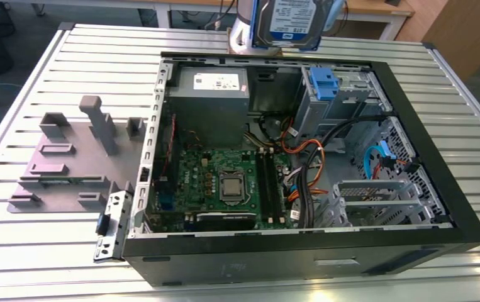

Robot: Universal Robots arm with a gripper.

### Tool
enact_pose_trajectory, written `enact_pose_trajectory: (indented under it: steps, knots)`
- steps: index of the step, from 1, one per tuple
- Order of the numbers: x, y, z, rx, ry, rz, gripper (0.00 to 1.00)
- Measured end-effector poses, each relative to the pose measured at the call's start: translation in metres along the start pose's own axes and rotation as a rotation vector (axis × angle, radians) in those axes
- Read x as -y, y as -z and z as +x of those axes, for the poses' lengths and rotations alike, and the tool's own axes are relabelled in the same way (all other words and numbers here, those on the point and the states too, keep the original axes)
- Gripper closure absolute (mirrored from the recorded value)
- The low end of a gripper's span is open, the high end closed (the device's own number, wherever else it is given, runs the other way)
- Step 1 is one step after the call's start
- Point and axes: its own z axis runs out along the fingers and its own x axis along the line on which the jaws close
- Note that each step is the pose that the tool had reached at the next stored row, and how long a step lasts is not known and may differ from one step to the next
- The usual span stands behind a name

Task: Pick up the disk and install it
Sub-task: 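Pick up the disk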

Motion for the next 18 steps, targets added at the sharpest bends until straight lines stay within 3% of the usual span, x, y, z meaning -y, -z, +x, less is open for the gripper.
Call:
enact_pose_trajectory:
  steps: [18]
  knots:
    - [0.0039,0.0002,0.0000,-0.0001,0.000,-0.0001,0.63]
